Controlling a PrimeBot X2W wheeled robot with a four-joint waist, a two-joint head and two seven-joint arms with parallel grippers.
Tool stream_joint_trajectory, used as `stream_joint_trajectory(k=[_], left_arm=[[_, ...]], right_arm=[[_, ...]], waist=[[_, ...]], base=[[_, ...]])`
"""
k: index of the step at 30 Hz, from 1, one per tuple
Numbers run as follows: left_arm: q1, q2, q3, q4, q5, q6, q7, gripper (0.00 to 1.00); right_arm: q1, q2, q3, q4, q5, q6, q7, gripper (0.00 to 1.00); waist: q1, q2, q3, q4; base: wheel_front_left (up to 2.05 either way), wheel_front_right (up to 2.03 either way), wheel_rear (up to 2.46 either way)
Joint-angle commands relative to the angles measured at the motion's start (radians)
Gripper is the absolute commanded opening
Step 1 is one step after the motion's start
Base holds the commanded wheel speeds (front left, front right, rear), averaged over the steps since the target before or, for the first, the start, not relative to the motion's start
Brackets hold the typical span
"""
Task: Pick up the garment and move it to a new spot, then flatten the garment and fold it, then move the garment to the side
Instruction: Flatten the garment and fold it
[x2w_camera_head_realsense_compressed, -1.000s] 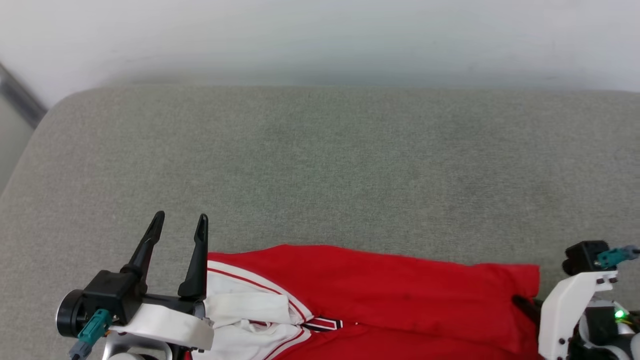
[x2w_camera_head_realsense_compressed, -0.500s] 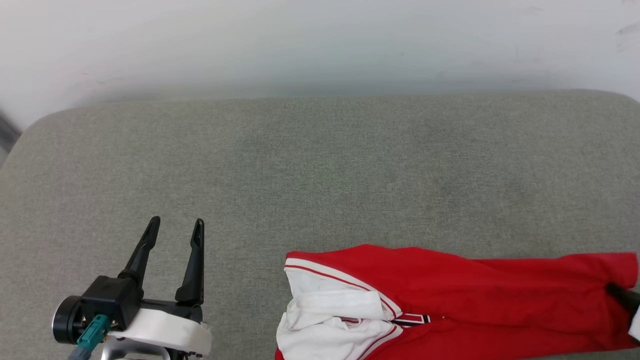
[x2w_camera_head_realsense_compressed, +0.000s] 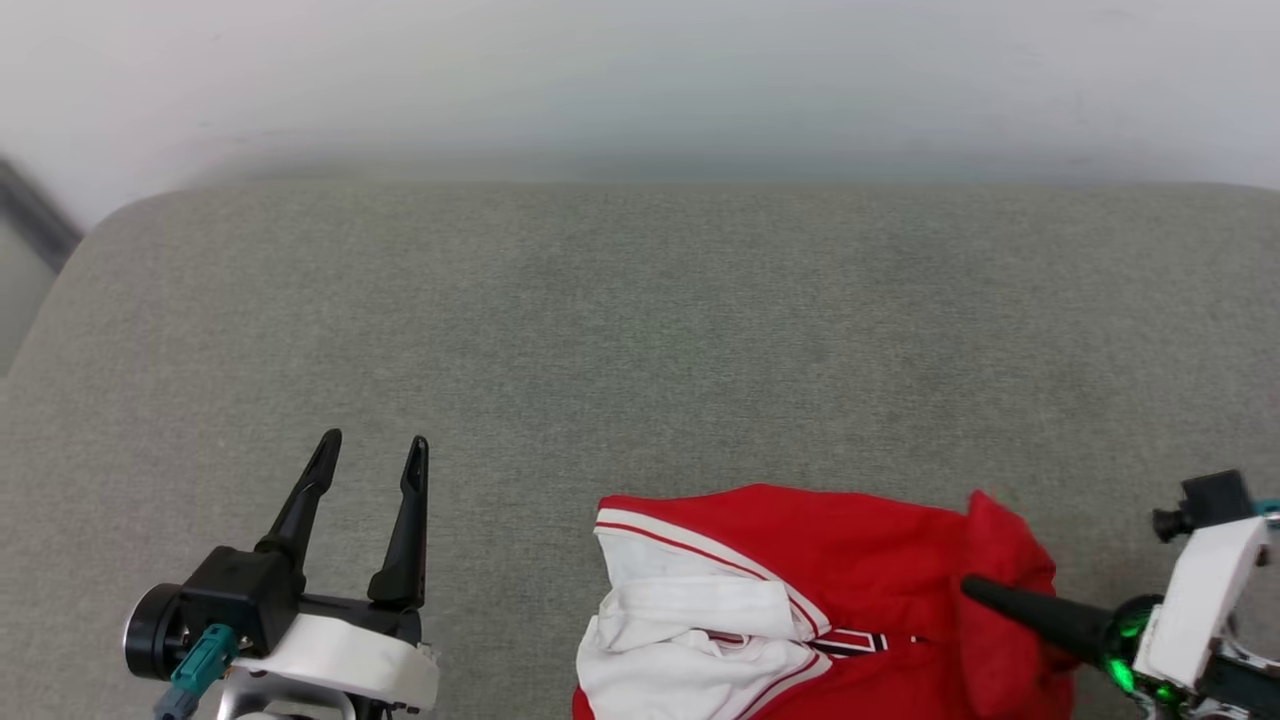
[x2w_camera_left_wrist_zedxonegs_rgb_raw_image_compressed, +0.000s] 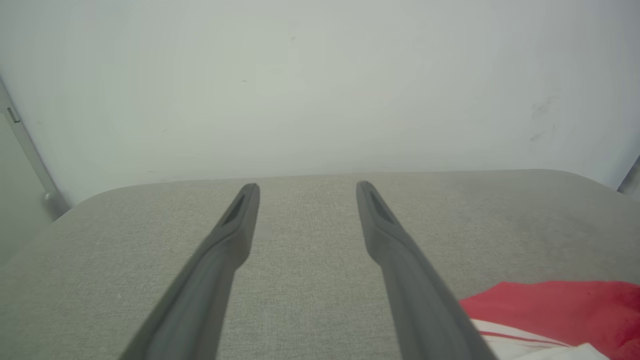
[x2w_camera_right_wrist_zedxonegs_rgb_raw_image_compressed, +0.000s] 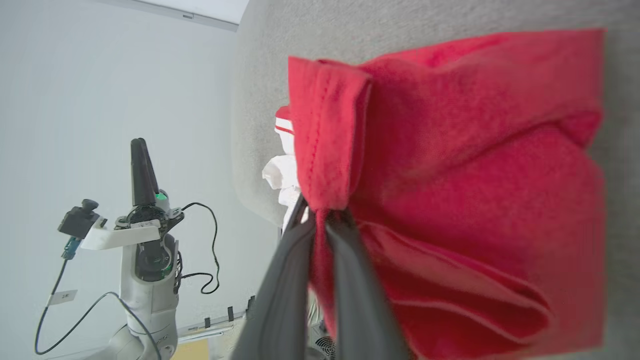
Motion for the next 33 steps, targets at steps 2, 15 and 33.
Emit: stream_joint_trajectory(k=[2,15,33], left_arm=[[-0.017,-0.004,-0.005,-0.001,0.000,-0.005,0.000,1.00],[-0.075,-0.036,-0.017,0.013,-0.010,-0.044,-0.007,1.00],[-0.080,-0.062,-0.007,0.070,0.017,-0.080,-0.013,1.00]], right_arm=[[-0.016,0.007,0.045,0.026,0.073,0.000,-0.007,0.00],[-0.130,0.005,0.425,0.182,0.220,0.000,-0.223,0.00],[-0.214,-0.124,0.734,0.071,-0.060,0.000,-0.534,1.00]], waist=[[0.0000,0.0000,0.006,0.020],[0.0000,0.0000,0.101,0.099],[0.0000,0.0000,0.076,0.067]], base=[[0.00,0.00,0.00],[0.00,0.00,0.00],[0.00,0.00,0.00]])
